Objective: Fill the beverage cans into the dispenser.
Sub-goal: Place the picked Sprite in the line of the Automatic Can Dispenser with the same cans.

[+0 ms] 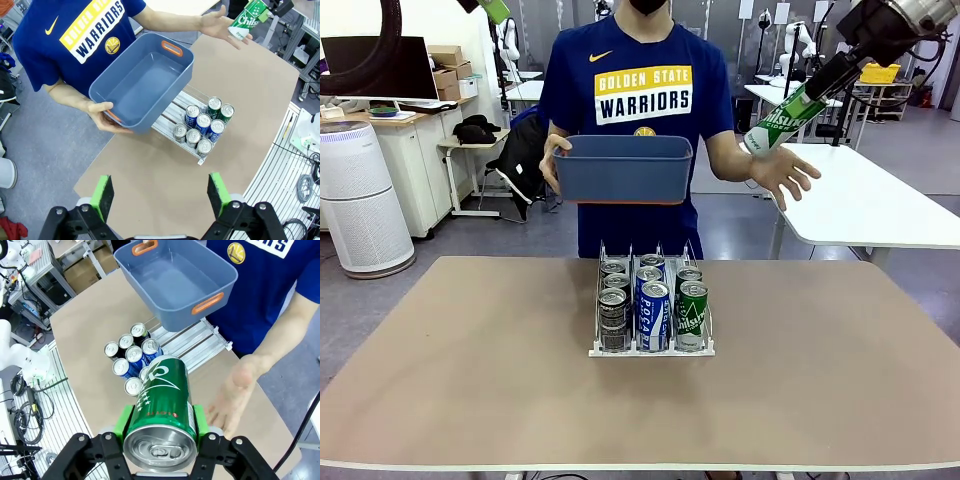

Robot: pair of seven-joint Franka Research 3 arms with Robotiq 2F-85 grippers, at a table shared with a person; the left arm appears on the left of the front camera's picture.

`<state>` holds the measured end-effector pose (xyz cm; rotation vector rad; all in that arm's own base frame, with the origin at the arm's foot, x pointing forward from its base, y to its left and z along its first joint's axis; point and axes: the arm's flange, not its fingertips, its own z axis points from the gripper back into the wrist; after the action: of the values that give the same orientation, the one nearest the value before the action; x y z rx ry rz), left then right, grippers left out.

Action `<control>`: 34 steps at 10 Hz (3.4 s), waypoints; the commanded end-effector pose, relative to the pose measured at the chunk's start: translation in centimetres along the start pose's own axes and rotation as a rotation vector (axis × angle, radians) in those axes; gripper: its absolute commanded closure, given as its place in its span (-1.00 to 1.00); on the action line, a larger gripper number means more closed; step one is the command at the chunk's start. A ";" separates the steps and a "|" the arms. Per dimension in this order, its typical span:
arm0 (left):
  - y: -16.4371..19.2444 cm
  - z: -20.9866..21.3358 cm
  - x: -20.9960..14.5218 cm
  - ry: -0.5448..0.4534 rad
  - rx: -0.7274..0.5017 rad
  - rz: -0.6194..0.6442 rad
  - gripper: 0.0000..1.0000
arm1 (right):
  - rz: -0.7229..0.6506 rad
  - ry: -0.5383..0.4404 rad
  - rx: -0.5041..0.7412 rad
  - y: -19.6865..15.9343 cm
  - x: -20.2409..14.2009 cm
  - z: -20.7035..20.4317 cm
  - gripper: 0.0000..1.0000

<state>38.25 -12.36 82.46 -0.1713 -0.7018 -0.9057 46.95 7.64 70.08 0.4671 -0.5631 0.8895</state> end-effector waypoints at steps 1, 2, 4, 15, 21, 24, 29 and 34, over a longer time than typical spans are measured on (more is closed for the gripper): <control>0.0 0.2 -0.2 0.000 0.001 0.001 -1.00 | 0.002 0.012 -0.035 2.5 -1.2 1.4 -0.16; 0.0 0.2 -0.2 0.000 0.001 0.001 -1.00 | 0.005 0.010 -0.037 2.9 -1.2 1.7 -0.16; 0.0 0.2 -0.2 0.000 0.001 0.001 -1.00 | -0.039 0.011 -0.040 3.7 -1.5 1.7 -0.16; 0.0 0.2 -0.2 0.000 0.001 0.001 -1.00 | -0.242 0.252 -0.256 10.5 -14.3 -7.9 -0.16; 0.0 0.2 -0.2 0.000 0.001 0.001 -1.00 | -0.213 0.260 -0.199 9.6 -14.9 -8.0 -0.16; 0.0 0.2 -0.2 0.000 0.001 0.001 -1.00 | -0.220 0.307 -0.205 11.5 -14.6 -13.6 -0.16; 0.0 0.2 -0.2 0.000 0.001 0.001 -1.00 | -0.189 0.251 -0.174 16.6 -15.5 -20.5 -0.16; 0.0 0.2 -0.2 0.000 0.001 0.001 -1.00 | -0.179 0.239 -0.225 18.3 -14.7 -24.5 -0.16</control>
<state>38.24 -12.38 82.49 -0.1710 -0.7022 -0.9060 31.48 23.27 46.02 0.2125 -0.3861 0.7077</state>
